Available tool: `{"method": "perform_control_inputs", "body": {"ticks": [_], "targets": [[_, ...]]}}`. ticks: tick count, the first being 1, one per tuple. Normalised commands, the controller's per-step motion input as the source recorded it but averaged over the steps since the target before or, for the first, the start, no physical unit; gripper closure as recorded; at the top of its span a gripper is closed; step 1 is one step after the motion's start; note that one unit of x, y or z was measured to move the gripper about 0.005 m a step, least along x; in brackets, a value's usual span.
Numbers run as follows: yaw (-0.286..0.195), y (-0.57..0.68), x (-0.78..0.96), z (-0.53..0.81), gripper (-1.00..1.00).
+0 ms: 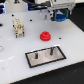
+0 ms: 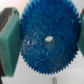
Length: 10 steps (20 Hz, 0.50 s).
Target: Insert the blue gear onto the right peg, followed by the red gear
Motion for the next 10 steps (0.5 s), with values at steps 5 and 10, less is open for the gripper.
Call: {"method": "perform_control_inputs", "body": {"ticks": [5, 10], "targets": [[0.000, -0.21, 0.83, 0.52, 1.00], [0.000, -0.23, 0.84, 0.45, 1.00]]}}
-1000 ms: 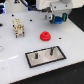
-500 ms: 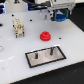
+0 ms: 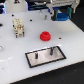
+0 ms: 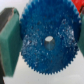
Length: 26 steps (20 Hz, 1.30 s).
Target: Insert the blue gear onto the right peg, followed by the red gear
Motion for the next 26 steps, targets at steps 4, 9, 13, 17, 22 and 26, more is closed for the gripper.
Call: {"method": "perform_control_inputs", "body": {"ticks": [4, 9, 13, 17, 22, 26], "targets": [[0.000, -0.26, 0.83, 0.41, 1.00], [0.000, -0.27, 0.83, 0.38, 1.00], [0.000, -0.28, 0.82, 0.33, 1.00], [0.000, -0.26, 0.81, 0.25, 1.00], [0.000, -0.28, 0.78, 0.11, 1.00], [0.000, -0.19, 0.70, 0.02, 1.00]]}}
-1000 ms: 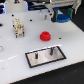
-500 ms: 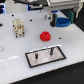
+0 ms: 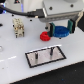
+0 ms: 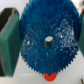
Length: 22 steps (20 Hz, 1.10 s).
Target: Insert the blue gear onto the right peg, followed by the red gear
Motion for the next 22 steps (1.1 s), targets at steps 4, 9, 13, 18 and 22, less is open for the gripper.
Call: {"method": "perform_control_inputs", "body": {"ticks": [4, 9, 13, 18, 22], "targets": [[0.000, -0.16, 0.61, -0.01, 1.00], [0.000, -0.09, 0.49, -0.07, 1.00], [0.000, -0.11, 0.27, -0.10, 1.00], [0.000, -0.11, 0.09, -0.04, 1.00], [0.000, -0.04, 0.02, 0.21, 1.00]]}}
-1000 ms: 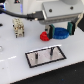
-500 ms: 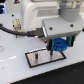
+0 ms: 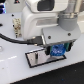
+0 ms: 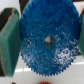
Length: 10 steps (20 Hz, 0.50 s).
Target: Insert the blue gear onto the right peg, followed by the red gear
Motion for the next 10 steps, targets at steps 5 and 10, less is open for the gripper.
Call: {"method": "perform_control_inputs", "body": {"ticks": [5, 10], "targets": [[0.000, -0.02, 0.01, 0.21, 1.00], [0.000, -0.05, 0.03, 0.29, 1.00]]}}
